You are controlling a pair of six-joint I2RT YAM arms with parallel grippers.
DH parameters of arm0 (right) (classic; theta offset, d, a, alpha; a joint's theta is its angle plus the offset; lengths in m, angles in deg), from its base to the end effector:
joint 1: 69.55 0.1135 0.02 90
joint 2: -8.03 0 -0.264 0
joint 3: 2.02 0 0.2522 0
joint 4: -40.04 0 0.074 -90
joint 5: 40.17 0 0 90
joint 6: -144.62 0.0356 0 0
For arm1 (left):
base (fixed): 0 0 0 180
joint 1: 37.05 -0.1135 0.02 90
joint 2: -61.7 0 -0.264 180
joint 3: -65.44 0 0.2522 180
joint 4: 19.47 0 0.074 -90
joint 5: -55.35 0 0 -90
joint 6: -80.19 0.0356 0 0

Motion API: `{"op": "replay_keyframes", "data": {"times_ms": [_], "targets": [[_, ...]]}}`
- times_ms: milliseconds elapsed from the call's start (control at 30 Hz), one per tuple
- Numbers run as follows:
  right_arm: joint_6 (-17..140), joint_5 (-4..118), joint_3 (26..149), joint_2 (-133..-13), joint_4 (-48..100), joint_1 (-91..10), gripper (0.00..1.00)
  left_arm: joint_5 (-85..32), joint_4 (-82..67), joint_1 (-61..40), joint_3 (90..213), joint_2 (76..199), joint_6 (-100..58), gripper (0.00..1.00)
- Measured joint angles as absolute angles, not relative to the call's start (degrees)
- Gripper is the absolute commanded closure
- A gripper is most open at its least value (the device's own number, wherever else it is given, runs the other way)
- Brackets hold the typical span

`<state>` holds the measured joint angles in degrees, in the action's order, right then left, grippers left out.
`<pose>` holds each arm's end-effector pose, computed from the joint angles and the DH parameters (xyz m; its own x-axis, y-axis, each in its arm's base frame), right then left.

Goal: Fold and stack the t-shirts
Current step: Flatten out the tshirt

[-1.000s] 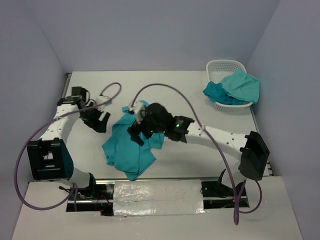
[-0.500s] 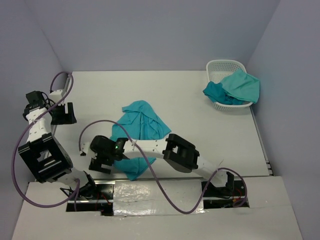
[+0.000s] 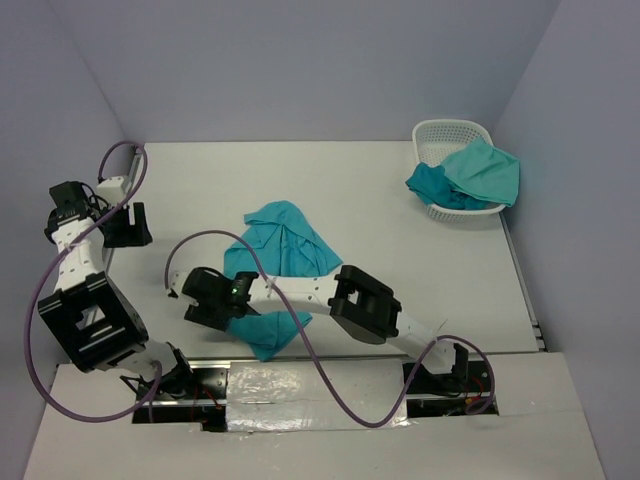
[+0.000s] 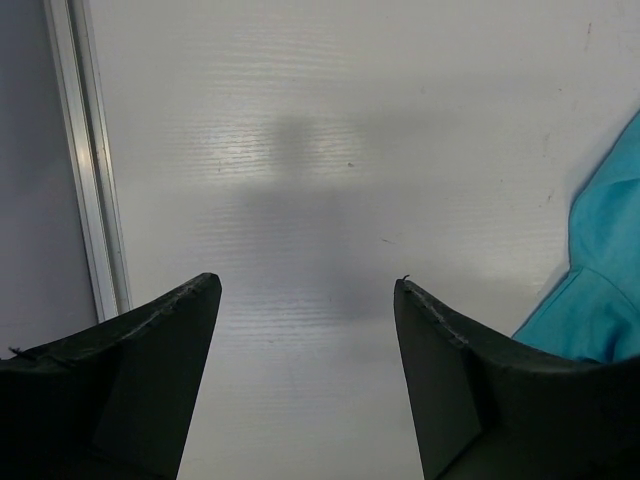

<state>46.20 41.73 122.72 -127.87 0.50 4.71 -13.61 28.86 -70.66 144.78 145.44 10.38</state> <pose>0.1476 0.5051 0.1639 -0.0717 -0.7887 -0.6106 -0.9494 0.2416 -0.2006 0.2633 0.1596 0.2712 -0.7378 -0.1036 -0.6670 -0.0862 0.9945 -0.0591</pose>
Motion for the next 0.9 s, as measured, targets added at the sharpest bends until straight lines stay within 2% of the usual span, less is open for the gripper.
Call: {"op": "replay_keyframes", "data": {"times_ms": [33, 167, 200, 233, 433, 600, 667, 767, 900], "targets": [[46.26, 41.38, 122.63, -127.84, 0.19, 4.53, 0.36, -13.61, 28.86, -70.66, 144.78, 145.44, 10.35, 0.18], [46.04, 41.60, 120.51, -126.95, 0.56, 3.79, 0.59, -13.32, 28.86, -70.68, 144.82, 145.44, 10.33, 0.21], [45.91, 42.25, 120.06, -126.75, 0.52, 3.66, 0.85, -13.28, 28.84, -70.66, 144.82, 145.44, 10.33, 0.22], [45.30, 43.54, 120.03, -126.69, 0.26, 3.64, 0.99, -13.21, 28.86, -70.66, 144.89, 145.44, 10.31, 0.24], [44.23, 50.10, 123.66, -126.66, -5.49, 2.76, 1.00, -12.62, 28.90, -70.68, 146.42, 145.44, 8.72, 0.28], [44.36, 57.93, 134.85, -122.64, -7.55, 1.34, 1.00, -12.10, 28.09, -71.14, 150.20, 145.44, 4.80, 0.28], [45.37, 61.09, 135.33, -115.98, -4.68, 0.01, 1.00, -11.97, 27.64, -71.75, 152.84, 145.49, 3.38, 0.28], [50.17, 65.84, 127.46, -98.95, 4.63, -5.76, 1.00, -11.66, 26.48, -72.19, 157.24, 145.49, 1.72, 0.27], [56.91, 67.37, 114.59, -78.73, 15.84, -22.41, 1.00, -9.65, 25.03, -72.30, 161.63, 145.49, 0.48, 0.27]]}}
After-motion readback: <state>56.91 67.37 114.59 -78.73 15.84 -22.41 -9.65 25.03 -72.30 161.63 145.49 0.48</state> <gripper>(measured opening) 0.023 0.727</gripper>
